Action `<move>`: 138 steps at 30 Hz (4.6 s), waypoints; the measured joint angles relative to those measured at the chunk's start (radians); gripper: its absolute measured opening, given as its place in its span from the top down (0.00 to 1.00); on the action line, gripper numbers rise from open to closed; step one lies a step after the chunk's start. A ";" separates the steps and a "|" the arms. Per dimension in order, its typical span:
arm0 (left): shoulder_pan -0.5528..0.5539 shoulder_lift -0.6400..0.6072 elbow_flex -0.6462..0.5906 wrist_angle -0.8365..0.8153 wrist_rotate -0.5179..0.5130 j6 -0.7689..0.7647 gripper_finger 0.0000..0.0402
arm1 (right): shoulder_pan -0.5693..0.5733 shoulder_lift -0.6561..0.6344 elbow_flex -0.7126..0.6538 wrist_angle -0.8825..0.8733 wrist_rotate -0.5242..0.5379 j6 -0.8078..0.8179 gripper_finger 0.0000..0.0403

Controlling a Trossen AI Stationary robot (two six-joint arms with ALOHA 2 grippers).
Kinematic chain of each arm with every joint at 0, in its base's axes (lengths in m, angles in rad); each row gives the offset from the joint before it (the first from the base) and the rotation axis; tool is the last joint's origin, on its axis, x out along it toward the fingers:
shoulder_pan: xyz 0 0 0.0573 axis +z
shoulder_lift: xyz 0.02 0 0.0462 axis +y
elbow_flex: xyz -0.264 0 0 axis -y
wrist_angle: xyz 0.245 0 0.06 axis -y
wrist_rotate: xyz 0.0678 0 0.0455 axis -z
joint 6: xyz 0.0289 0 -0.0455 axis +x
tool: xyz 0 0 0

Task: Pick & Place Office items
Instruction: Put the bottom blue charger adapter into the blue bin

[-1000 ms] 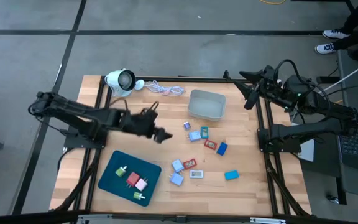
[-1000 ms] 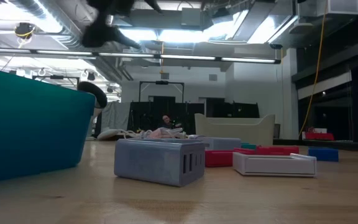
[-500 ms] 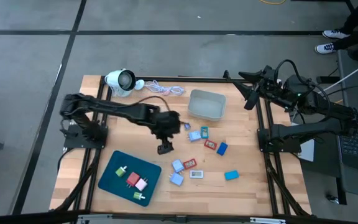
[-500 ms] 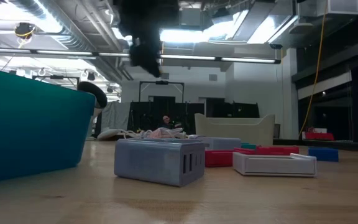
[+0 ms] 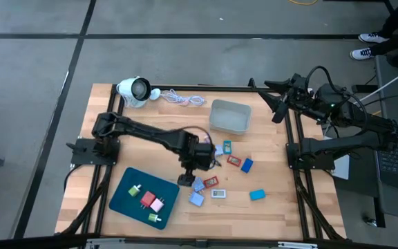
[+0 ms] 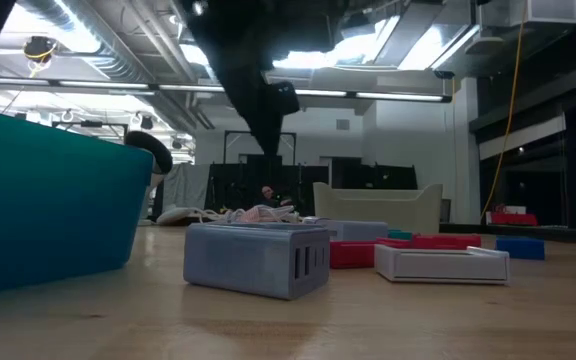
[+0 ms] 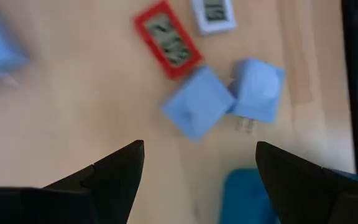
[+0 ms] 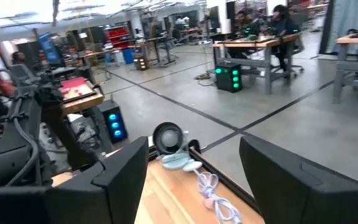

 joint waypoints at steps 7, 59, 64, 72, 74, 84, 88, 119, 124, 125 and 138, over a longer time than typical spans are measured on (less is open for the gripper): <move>-0.149 0.000 0.001 0.098 -0.005 -0.270 0.25 | 0.000 0.006 0.000 -0.004 -0.045 -0.017 0.36; -0.219 0.161 -0.175 0.551 -0.103 -0.249 0.47 | 0.000 0.168 0.000 0.147 0.016 0.185 0.36; -0.185 0.124 -0.180 0.621 -0.006 -0.276 0.47 | 0.000 0.198 0.000 0.184 0.016 0.185 0.36; -0.111 -0.047 -0.176 0.501 -0.013 -0.204 0.47 | 0.000 0.209 0.000 0.195 0.015 0.211 0.36; -0.096 -0.095 -0.174 0.424 -0.025 -0.187 0.47 | 0.000 0.209 0.000 0.196 0.015 0.211 0.36; -0.134 -0.300 -0.219 0.034 -0.099 -0.230 0.47 | 0.000 0.209 0.000 0.195 0.015 0.177 0.36; -0.175 -0.369 -0.288 -0.013 -0.108 -0.291 0.47 | 0.000 0.209 0.000 0.193 0.015 0.164 0.36; -0.248 -0.420 -0.706 0.295 -0.236 -0.431 0.23 | 0.000 0.209 0.000 0.195 0.007 0.189 0.36; -0.245 -0.421 -0.703 0.291 -0.182 -0.438 0.17 | 0.000 0.209 0.000 0.195 0.004 0.190 0.36; -0.242 -0.424 -0.697 0.283 -0.185 -0.434 0.17 | 0.000 0.209 0.000 0.196 0.004 0.190 0.36; -0.037 -0.436 -0.321 0.172 -0.287 -0.124 0.21 | 0.000 0.208 0.000 0.235 -0.023 0.190 0.36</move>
